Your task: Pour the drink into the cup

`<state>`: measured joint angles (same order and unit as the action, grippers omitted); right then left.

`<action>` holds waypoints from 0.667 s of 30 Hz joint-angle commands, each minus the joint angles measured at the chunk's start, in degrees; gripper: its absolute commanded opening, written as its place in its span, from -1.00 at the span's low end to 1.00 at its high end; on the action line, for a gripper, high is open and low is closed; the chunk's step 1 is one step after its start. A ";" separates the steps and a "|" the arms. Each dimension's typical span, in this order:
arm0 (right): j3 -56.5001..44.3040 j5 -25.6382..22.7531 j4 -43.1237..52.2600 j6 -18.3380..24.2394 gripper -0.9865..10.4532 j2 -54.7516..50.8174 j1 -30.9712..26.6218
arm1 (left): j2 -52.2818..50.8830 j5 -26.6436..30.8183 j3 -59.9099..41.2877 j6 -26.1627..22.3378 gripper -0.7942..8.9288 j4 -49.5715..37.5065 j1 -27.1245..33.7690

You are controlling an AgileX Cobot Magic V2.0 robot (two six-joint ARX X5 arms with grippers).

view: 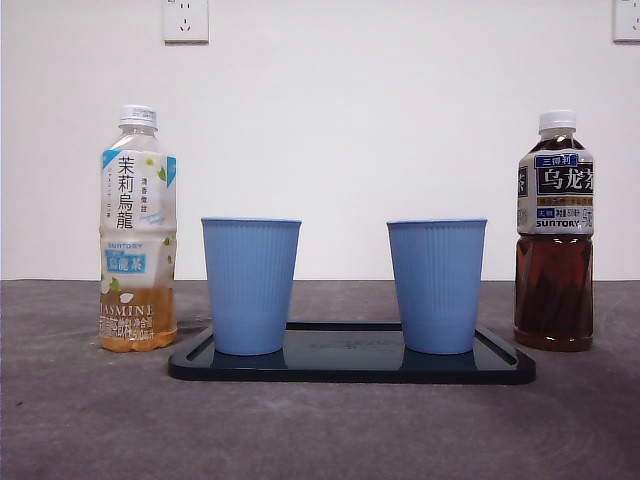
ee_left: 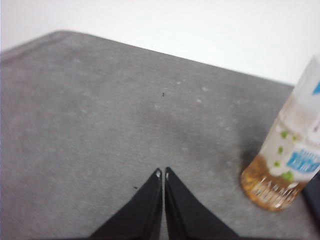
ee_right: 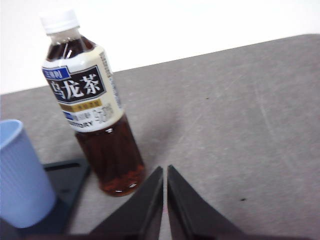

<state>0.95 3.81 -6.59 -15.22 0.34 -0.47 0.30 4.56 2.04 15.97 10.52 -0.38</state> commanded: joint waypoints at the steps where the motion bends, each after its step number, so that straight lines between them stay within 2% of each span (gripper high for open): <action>1: 0.39 2.27 1.05 -5.07 -0.81 -0.13 -0.11 | -0.11 -0.20 1.88 7.76 -0.82 0.15 0.09; 3: 1.55 2.16 0.92 -7.23 -0.81 -0.13 -0.11 | -0.11 -1.25 3.69 8.26 -0.82 0.28 0.09; 10: 9.29 1.97 0.42 -7.17 -0.81 0.00 -0.11 | 2.38 -2.08 12.98 9.14 -0.82 3.54 0.09; 16: 17.86 2.19 -2.99 -5.66 -0.81 3.02 -0.11 | 8.50 -4.35 22.34 6.21 -0.82 7.58 0.09; 20: 24.22 2.47 -8.15 -2.34 -0.81 6.71 -0.09 | 13.44 -7.61 28.17 3.39 -0.82 10.93 0.09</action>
<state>24.10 6.11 -14.46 -19.51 6.55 -0.47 13.02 -2.35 29.15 21.65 21.47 -0.38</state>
